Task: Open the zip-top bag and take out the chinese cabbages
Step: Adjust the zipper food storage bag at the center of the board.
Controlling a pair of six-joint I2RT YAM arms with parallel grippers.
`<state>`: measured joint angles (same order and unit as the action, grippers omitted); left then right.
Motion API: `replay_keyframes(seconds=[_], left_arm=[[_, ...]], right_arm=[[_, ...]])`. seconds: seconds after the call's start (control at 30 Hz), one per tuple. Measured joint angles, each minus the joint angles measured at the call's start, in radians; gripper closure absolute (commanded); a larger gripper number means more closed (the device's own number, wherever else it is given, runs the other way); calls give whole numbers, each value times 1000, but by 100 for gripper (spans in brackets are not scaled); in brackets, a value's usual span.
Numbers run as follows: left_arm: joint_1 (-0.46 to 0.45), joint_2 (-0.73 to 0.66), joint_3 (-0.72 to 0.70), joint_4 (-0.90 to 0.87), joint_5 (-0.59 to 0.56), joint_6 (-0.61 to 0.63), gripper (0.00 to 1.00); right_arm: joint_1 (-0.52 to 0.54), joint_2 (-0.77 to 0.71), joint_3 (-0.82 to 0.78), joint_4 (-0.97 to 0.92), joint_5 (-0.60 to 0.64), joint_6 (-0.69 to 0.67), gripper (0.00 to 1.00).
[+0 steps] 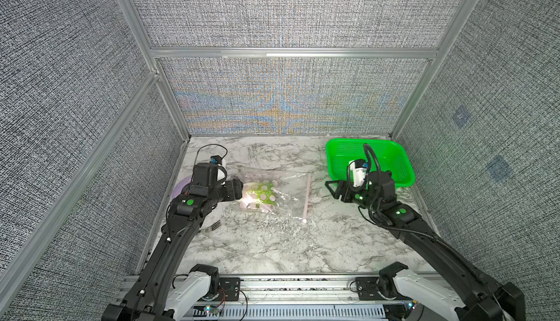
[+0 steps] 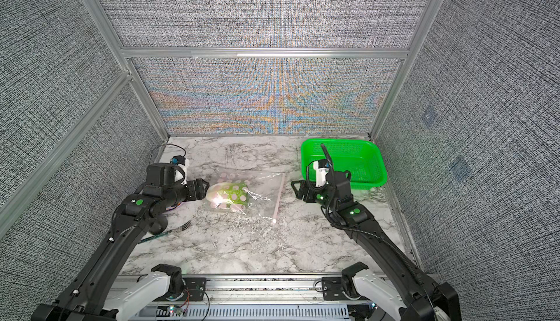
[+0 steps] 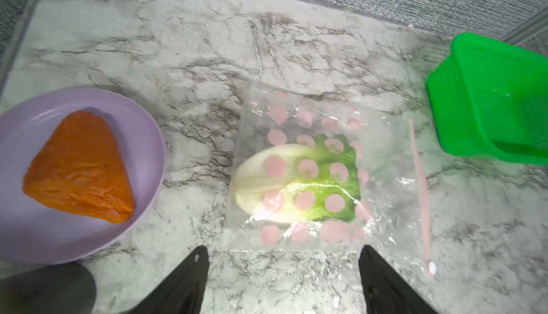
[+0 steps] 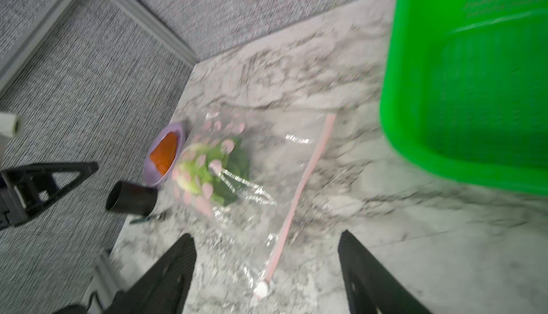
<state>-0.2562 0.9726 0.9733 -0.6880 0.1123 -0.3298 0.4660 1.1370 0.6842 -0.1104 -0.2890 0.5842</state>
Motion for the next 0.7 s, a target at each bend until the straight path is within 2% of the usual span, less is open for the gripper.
replay_keyframes(seconds=[0.13,0.3,0.43,0.7], left_arm=[[-63,-41,11,-45,-1,-49,20],[-201,-85,-12,-80,-27,-128,23],[-349,-127,-78,-101,-60,-225,26],[-543,-203,-199,-106,-127,-413,28]], right_arm=[[87,6,-106,48,-53,98,22],[113,45,-197,138,-111,196,25],[117,135,-211,213,-150,230,33],[112,312,-179,365,-188,250,38]])
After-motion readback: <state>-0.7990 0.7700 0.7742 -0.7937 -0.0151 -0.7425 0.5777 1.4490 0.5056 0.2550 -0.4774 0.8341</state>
